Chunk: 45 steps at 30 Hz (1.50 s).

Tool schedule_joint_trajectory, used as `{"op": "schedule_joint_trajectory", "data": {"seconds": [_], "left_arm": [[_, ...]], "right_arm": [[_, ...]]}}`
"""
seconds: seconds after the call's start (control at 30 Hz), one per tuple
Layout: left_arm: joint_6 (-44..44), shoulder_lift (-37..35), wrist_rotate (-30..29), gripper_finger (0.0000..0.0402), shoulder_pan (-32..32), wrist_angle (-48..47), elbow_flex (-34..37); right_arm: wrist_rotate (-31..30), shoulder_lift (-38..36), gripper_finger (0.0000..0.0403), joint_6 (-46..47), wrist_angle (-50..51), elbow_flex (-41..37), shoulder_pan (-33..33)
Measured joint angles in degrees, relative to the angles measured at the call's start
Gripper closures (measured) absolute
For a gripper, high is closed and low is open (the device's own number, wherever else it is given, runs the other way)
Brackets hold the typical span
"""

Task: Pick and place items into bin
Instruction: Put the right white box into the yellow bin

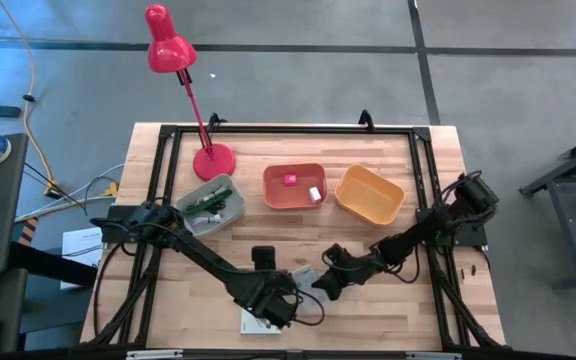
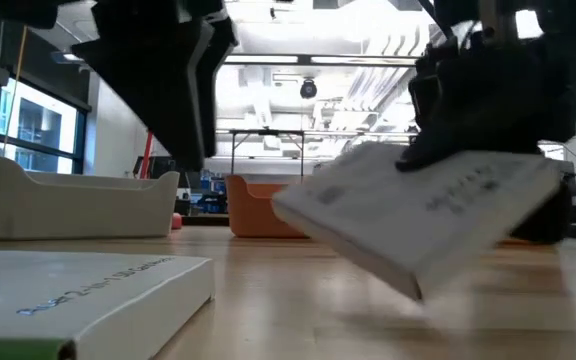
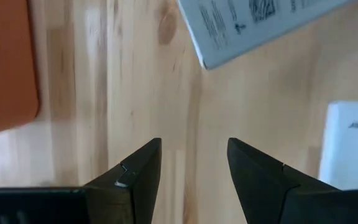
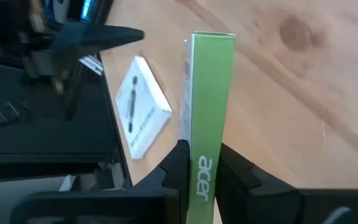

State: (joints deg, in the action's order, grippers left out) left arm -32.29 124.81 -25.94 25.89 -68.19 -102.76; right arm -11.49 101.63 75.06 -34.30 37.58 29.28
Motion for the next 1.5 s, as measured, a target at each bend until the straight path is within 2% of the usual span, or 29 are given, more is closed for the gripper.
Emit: {"op": "schedule_joint_trajectory", "data": {"seconds": [0.2, 0.53, 1.0, 1.27, 1.5], "left_arm": [[-3.99, 0.02, -0.05, 0.0229, 0.0, -7.31, 0.0], [-5.53, -1.89, -2.67, 0.0229, 0.04, -9.5, -0.04], [-5.55, -2.56, -4.35, 0.0229, 0.02, -9.74, -0.04], [-5.5, -2.56, -4.37, 0.0229, 0.02, -7.05, -0.03], [-5.38, -2.56, -4.09, 0.0229, 0.02, -3.95, -0.02]], "right_arm": [[-0.61, -5.04, 0.0355, -2.4, 4.32, 0.0, -1.15], [-5.63, -17.86, 0.0356, -6.38, 19.33, 0.02, -1.97], [-18.11, -40.56, 0.0357, -7.58, 46.64, 0.07, -2.19], [-19.95, -52.58, 0.0357, -7.6, 61.46, 0.07, -5.98], [-16.78, -59.24, 0.0357, -7.6, 74.35, 0.07, -11.53]]}}
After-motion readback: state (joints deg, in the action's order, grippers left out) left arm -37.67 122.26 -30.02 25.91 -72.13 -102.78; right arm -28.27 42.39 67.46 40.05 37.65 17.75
